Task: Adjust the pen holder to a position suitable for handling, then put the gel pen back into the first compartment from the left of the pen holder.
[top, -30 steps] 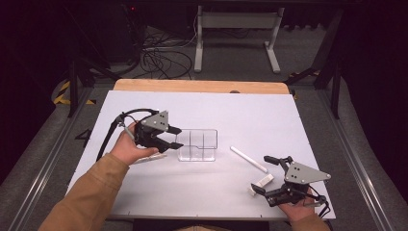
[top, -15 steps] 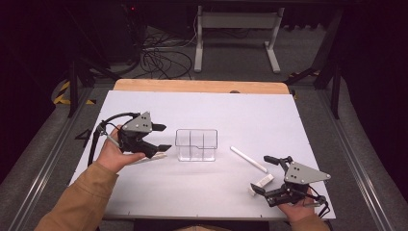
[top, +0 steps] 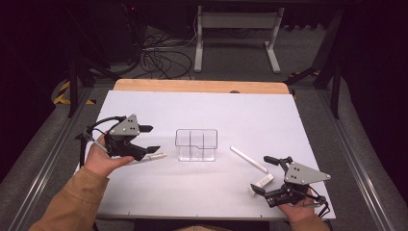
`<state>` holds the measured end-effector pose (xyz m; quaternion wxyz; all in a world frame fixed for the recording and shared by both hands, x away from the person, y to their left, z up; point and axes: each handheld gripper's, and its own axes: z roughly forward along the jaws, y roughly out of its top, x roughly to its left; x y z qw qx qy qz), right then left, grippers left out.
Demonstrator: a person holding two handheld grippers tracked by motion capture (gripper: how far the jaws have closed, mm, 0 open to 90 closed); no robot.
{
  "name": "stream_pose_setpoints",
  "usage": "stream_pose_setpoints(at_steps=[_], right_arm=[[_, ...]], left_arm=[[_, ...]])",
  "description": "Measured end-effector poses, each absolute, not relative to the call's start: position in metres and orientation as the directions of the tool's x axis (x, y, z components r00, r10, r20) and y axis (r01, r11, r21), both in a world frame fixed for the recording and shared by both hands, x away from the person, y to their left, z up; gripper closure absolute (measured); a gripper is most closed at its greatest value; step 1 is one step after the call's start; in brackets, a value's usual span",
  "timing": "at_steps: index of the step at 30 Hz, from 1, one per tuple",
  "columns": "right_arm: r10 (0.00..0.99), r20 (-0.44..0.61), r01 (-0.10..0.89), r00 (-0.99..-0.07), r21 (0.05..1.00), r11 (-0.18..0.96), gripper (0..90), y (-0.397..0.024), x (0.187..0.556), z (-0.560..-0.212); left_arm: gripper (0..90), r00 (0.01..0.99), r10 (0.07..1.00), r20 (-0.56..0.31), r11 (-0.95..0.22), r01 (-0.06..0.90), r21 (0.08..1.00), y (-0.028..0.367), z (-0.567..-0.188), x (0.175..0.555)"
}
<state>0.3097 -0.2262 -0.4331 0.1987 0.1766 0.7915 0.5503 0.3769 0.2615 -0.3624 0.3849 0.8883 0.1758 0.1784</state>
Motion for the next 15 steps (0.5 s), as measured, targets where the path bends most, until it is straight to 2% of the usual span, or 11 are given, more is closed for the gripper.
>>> stream_pose_setpoints(at_steps=[15], right_arm=[[0.501,-0.121,0.064,-0.857,0.94,0.336,5.3,-0.226,0.309,-0.433]], left_arm=[[30.2,0.844,0.507,0.176,-0.671,0.259,0.695,0.293,-0.393,0.373]])
